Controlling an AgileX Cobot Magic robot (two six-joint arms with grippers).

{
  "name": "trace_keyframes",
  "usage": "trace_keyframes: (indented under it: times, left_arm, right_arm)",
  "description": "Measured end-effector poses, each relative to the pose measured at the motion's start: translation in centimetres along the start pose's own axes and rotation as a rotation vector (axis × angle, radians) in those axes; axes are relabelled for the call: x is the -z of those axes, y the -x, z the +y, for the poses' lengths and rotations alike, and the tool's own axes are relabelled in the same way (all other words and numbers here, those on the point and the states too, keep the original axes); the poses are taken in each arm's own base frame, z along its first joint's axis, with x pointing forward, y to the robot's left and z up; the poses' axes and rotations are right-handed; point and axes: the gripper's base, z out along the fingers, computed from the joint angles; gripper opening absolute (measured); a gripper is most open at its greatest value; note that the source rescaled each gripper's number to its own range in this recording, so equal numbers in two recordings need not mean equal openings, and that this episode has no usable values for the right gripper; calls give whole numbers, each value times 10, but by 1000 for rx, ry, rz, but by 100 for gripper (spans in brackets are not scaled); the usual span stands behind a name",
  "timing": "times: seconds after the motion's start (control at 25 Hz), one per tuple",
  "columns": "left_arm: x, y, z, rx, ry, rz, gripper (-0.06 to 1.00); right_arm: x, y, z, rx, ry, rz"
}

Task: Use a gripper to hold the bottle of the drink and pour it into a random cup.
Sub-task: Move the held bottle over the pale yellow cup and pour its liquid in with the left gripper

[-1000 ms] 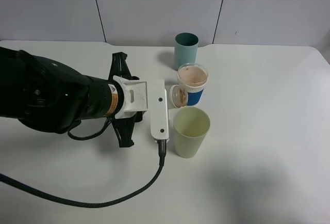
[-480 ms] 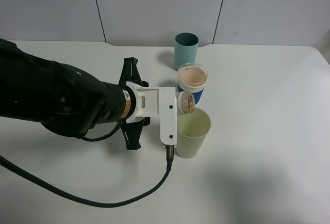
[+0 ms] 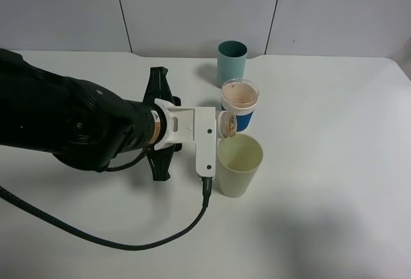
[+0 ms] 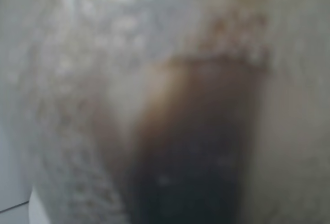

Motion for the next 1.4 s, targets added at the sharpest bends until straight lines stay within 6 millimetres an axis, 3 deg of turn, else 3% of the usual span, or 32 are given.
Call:
trace_keyframes:
  times: [1.4]
  left_arm:
    - [13,12,1,-99,158,47,5]
  right_arm:
    - [0,0,0,0,0,0]
